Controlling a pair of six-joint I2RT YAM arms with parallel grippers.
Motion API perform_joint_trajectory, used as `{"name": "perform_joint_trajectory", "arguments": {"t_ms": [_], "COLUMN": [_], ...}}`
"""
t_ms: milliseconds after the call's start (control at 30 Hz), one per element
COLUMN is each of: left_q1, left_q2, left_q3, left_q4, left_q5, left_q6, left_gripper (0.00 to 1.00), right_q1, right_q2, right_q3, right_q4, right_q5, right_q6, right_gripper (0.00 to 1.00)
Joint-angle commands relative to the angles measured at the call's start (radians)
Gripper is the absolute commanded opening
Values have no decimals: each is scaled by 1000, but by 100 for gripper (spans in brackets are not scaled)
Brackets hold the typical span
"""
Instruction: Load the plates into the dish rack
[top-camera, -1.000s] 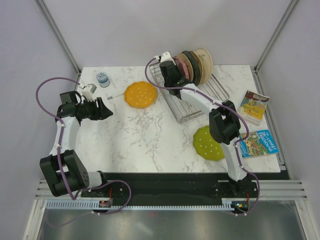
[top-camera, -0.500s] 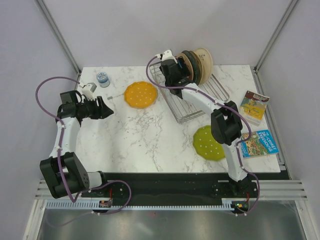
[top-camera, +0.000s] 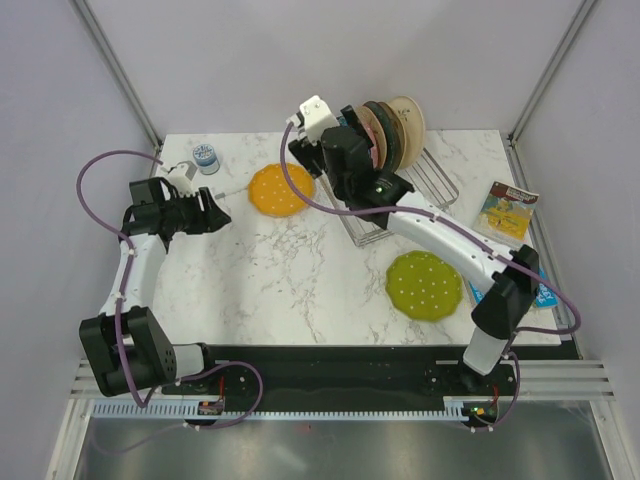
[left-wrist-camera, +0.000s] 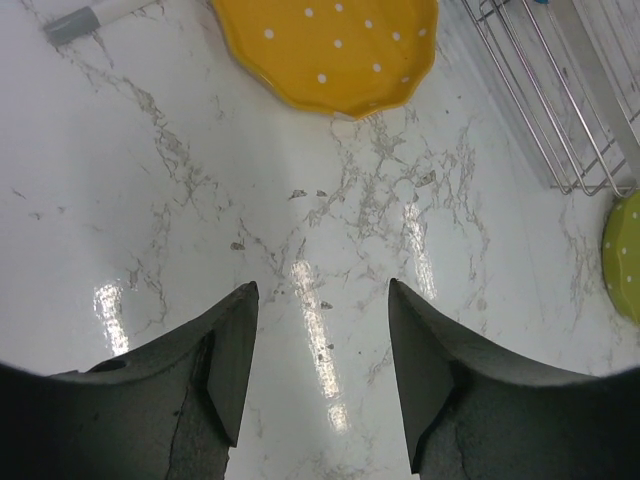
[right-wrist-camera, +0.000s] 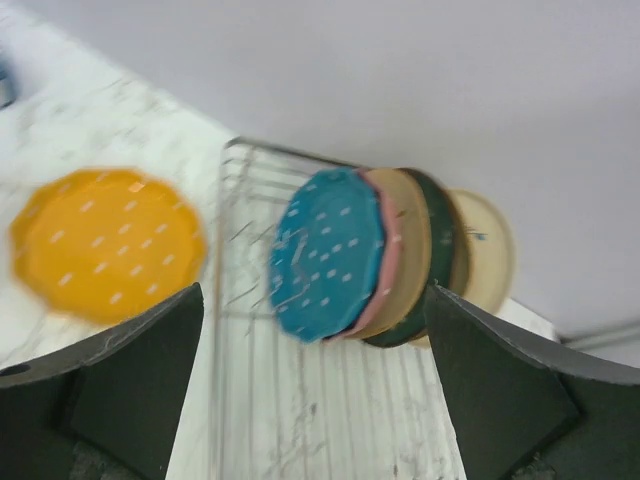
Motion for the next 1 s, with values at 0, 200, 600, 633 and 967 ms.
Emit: {"name": "perform_joint_trajectory", "arguments": {"t_ms": [0, 200, 600, 633, 967], "left_q1": [-10, -21, -58, -70, -328], "left_q2": [6, 117, 518, 541, 819], "left_q3": [13, 19, 252, 285, 839], "left_q4": [47, 51, 168, 163, 19], "left_q5": [-12, -40, -49, -67, -251], "left_q6": [-136, -262, -361, -336, -3], "left_gripper": [62, 70, 68, 67, 7], "right_q1": [2, 2, -15, -18, -119], "right_q2": [-81, -87, 36, 46, 97], "right_q3": [-118, -169, -118, -109, -51], "right_q4": [-228, -404, -457, -459, -457], "right_q5": [-363, -626, -747, -747, -710], "right_q6": [101, 276, 316, 314, 285], "right_gripper": [98, 98, 98, 98, 98]}}
